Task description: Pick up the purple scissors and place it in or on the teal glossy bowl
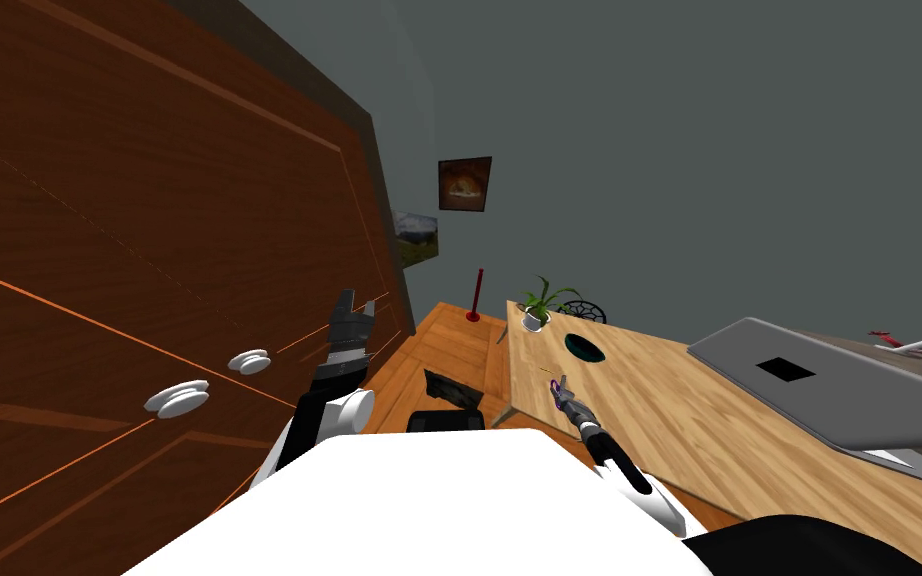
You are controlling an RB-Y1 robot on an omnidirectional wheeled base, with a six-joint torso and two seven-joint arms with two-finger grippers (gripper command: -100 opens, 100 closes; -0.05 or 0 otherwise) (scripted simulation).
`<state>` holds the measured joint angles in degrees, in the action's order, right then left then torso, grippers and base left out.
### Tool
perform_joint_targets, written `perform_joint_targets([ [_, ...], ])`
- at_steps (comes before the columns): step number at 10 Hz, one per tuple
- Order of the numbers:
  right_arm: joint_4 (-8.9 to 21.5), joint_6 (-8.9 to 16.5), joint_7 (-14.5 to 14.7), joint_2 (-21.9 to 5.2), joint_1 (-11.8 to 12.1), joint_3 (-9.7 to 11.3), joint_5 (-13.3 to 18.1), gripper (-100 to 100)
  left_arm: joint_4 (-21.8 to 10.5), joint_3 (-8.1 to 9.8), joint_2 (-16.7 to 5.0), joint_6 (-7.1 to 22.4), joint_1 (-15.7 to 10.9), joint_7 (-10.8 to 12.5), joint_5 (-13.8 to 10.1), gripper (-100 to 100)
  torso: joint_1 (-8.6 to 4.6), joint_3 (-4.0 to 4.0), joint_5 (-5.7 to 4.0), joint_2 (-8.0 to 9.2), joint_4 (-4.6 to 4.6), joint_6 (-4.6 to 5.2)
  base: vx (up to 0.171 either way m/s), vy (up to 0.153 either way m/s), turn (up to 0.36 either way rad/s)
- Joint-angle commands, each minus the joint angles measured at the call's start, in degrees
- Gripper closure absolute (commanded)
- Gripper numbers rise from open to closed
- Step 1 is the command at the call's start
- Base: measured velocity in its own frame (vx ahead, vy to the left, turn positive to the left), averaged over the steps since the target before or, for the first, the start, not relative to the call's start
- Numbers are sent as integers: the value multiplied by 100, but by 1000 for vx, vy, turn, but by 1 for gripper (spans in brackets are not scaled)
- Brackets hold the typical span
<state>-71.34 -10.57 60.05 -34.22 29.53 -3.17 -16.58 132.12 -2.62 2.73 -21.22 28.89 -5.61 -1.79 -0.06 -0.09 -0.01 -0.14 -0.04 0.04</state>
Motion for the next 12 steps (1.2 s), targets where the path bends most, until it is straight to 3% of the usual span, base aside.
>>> perform_joint_targets([
  [1,0,0,0,0,0,0,0,0,0,0,0,0,0,0,0,0,0,0,0,0,0,0,7,-2,2],
  [2,171,-63,-17,92,-111,-8,106,-100,0,0,0,0,0,0,0,0,3,7,1,12,3,0,37,-28,21],
  [4,158,-52,-9,104,-103,-12,112,-100,0,0,0,0,0,0,0,0,-17,0,-6,-2,1,-4,39,-32,9],
  [5,170,-65,-14,105,-109,-11,117,100,0,0,0,0,0,0,0,0,-18,0,-7,0,1,-5,0,0,0],
  [9,168,-65,-12,103,-108,-13,118,100,0,0,0,0,-1,0,0,0,-18,4,-11,6,2,-5,0,0,0],
  [10,168,-65,-11,103,-108,-12,118,0,0,0,0,0,-1,0,0,0,-18,4,-11,5,2,-5,0,0,0],
  [11,0,0,-2,1,0,0,1,100,0,0,0,0,-1,0,0,0,-19,4,-11,5,2,-5,-41,35,-18],
  [12,86,-45,-12,37,-53,-1,52,100,0,0,1,0,-1,0,0,0,-7,11,-9,20,4,-1,-26,22,-14],
])
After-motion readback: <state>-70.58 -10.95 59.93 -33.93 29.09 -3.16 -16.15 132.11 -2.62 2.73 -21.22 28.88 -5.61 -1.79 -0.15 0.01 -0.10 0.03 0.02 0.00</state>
